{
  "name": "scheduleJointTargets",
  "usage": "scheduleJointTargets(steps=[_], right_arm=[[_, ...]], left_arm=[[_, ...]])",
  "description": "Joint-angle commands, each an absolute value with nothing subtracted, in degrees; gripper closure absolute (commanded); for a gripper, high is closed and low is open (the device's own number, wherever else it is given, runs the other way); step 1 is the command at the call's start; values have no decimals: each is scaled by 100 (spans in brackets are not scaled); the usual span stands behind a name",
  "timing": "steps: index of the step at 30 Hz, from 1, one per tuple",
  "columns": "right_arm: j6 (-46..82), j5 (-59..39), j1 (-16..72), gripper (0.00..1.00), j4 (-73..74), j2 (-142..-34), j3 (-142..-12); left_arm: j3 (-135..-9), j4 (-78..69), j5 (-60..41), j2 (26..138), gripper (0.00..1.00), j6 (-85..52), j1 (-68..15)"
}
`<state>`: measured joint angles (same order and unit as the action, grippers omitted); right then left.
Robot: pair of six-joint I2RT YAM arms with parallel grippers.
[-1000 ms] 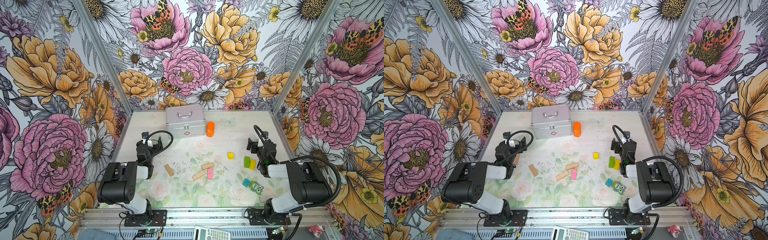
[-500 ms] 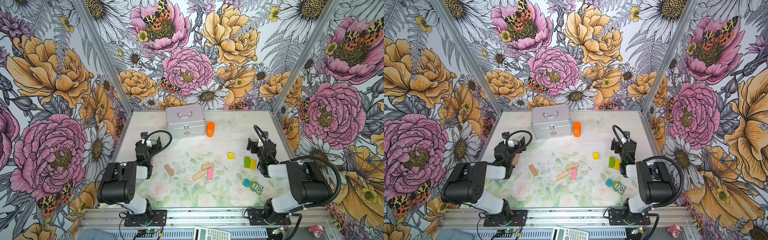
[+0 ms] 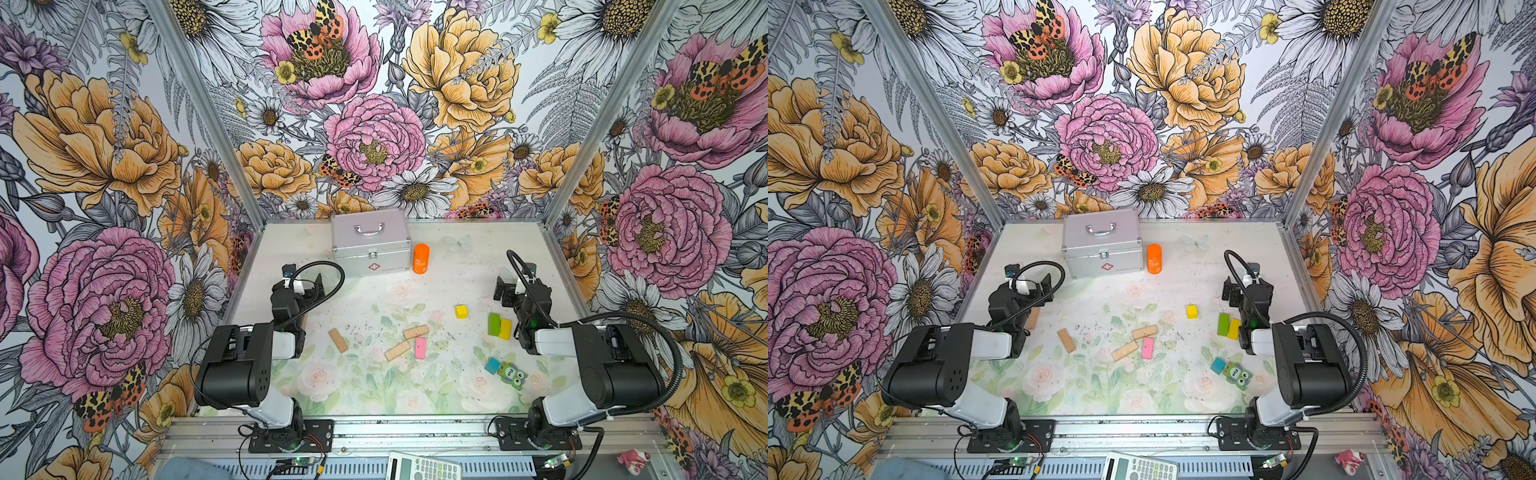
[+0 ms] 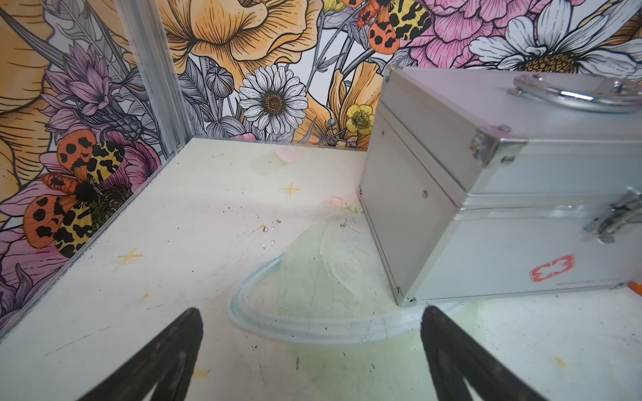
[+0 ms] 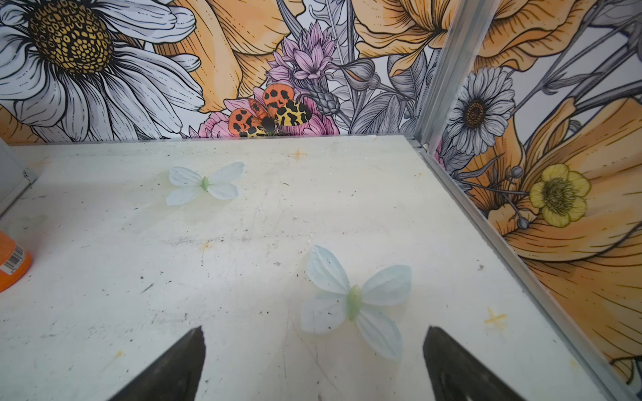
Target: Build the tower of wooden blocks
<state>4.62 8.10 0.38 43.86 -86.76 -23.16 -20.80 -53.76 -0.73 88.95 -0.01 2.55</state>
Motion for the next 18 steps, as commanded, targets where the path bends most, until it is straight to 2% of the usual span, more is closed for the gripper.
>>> scheduleJointTargets(steps=[1, 3, 6, 7, 10, 12, 18], right_arm=[[572, 1752, 274, 0, 3035, -8117, -2972], [1058, 1993, 288, 0, 1800, -7866, -3513], [2118, 2553, 334, 0, 755, -7593, -4080], [2343, 2407, 326, 0, 265, -7483, -4314], [2548, 1676, 374, 0, -458, -7262, -4721], [2711, 1822, 518, 0, -811, -7188, -4880], [2646, 2051, 1004, 0, -2706, -7422, -5764]], left_arm=[[-2215, -5287, -275, 8866, 1, 11, 303], [-2362, -4903, -214, 8730, 1, 27, 256], [-2645, -4037, -29, 8313, 1, 8, 226], [-2705, -3788, 114, 8136, 1, 8, 180], [-2690, -3312, 665, 7586, 1, 22, -82], [-2736, -2943, 999, 7264, 1, -111, -344], [-3353, -1538, 1123, 6710, 1, -651, -1354]])
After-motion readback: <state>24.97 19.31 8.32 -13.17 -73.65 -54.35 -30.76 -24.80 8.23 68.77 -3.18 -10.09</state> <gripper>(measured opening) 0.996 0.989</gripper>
